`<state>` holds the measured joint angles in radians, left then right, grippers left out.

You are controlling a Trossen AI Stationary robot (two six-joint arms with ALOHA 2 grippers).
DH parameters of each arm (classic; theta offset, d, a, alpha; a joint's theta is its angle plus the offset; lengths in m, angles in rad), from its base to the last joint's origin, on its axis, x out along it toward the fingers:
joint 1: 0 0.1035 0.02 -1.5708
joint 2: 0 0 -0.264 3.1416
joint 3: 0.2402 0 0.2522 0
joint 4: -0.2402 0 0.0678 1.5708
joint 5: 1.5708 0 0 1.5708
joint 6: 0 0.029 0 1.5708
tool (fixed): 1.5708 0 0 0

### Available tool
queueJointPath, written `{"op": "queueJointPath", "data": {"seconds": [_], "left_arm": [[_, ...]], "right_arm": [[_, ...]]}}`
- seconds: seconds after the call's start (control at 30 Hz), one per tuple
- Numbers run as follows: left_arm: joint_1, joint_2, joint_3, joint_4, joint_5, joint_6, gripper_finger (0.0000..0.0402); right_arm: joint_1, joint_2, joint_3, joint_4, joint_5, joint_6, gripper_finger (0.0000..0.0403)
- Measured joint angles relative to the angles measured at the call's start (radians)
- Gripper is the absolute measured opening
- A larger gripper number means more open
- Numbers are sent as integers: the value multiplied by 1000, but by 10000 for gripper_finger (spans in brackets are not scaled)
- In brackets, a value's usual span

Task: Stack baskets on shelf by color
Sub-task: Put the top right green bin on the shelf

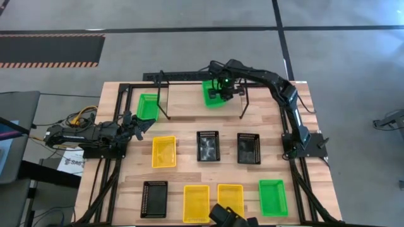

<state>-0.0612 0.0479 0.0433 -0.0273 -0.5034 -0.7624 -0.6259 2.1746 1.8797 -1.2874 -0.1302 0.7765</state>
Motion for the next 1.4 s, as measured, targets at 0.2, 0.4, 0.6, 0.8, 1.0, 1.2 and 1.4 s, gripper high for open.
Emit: {"op": "queueJointPath", "data": {"seconds": [0.2, 0.4, 0.6, 0.8, 1.0, 1.2, 1.4], "left_arm": [[0, 0, 0, 0, 0, 0, 0], [0, 0, 0, 0, 0, 0, 0], [0, 0, 0, 0, -5, 0, 0], [0, 0, 0, 0, -5, 0, 0], [0, 0, 0, 0, -5, -1, 0], [0, 0, 0, 0, -5, -5, 0], [0, 0, 0, 0, -5, -5, 0]], "right_arm": [[-14, -1, 0, -55, 24, -46, 0], [-32, -21, -45, -55, 40, -44, 0], [-31, -82, -163, 34, 25, 18, 0], [-32, -121, -228, 105, 1, 28, 10], [-24, -119, -223, 124, 11, 20, 60], [-4, -119, -222, 119, 29, 0, 103], [22, -119, -222, 118, 43, -23, 139]]}}
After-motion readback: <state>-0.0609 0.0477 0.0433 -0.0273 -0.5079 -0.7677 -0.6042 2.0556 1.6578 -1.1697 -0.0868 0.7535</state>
